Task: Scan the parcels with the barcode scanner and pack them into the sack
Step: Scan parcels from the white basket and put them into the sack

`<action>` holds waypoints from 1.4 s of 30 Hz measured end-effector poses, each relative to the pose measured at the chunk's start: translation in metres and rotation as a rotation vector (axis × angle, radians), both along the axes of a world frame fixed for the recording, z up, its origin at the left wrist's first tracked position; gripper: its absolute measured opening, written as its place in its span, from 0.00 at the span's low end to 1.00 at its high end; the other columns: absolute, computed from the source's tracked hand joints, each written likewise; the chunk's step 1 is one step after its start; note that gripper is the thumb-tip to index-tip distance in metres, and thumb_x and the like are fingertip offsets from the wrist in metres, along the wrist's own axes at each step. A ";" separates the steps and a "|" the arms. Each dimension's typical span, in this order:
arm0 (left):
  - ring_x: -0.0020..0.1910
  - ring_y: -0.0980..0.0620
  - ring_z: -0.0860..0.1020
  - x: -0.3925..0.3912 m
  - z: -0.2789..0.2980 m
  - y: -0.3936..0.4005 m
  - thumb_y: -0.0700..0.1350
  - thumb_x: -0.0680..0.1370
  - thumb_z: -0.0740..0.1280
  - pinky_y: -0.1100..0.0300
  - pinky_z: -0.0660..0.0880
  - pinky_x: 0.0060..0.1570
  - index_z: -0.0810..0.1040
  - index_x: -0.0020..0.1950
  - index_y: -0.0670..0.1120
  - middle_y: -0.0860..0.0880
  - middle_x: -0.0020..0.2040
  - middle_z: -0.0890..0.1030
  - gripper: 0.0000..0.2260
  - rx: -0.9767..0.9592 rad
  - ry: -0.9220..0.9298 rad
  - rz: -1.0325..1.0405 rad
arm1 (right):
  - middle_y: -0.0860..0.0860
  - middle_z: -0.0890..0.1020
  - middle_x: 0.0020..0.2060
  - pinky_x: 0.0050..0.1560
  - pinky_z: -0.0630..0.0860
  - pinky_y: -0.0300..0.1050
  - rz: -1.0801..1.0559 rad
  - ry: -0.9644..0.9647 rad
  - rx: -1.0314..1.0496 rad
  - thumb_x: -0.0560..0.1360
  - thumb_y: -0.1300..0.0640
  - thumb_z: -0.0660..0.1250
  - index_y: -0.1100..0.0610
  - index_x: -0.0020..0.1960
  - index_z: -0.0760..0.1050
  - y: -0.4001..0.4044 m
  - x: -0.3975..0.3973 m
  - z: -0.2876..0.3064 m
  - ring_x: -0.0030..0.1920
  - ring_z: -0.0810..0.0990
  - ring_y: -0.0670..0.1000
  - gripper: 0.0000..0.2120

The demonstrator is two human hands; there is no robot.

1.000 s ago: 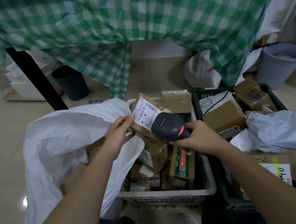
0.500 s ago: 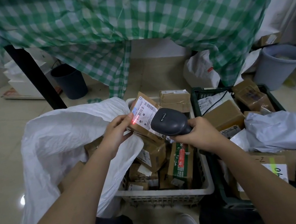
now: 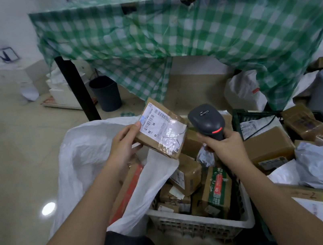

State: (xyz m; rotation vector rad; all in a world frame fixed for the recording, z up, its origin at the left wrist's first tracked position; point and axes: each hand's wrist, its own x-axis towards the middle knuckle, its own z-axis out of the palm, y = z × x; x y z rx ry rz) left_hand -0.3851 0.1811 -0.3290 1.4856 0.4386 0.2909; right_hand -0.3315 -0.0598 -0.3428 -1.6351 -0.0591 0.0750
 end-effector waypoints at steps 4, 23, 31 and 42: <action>0.51 0.51 0.79 -0.040 0.009 0.039 0.50 0.79 0.65 0.56 0.76 0.53 0.80 0.50 0.48 0.49 0.50 0.83 0.07 0.064 -0.016 0.104 | 0.46 0.84 0.41 0.44 0.73 0.41 -0.028 0.011 0.014 0.69 0.55 0.77 0.51 0.47 0.80 0.039 0.000 -0.005 0.46 0.80 0.44 0.09; 0.60 0.48 0.76 0.066 -0.124 0.118 0.52 0.71 0.76 0.54 0.75 0.59 0.73 0.64 0.49 0.45 0.65 0.74 0.25 0.242 0.211 0.192 | 0.51 0.82 0.35 0.41 0.72 0.46 -0.073 0.030 -0.097 0.69 0.54 0.76 0.53 0.44 0.80 0.098 0.045 -0.060 0.38 0.78 0.50 0.07; 0.72 0.47 0.66 0.085 -0.134 0.107 0.41 0.81 0.63 0.63 0.64 0.65 0.71 0.70 0.46 0.46 0.73 0.67 0.18 0.381 0.362 -0.123 | 0.48 0.79 0.28 0.39 0.72 0.47 -0.088 0.062 -0.153 0.69 0.51 0.77 0.52 0.42 0.79 0.097 0.073 -0.075 0.34 0.76 0.52 0.08; 0.45 0.49 0.77 0.017 -0.059 0.058 0.47 0.78 0.67 0.53 0.74 0.49 0.72 0.52 0.48 0.51 0.45 0.76 0.06 0.376 0.215 -0.023 | 0.50 0.84 0.40 0.48 0.80 0.51 0.028 0.048 -0.428 0.63 0.46 0.78 0.53 0.47 0.80 0.053 0.036 -0.049 0.44 0.82 0.51 0.17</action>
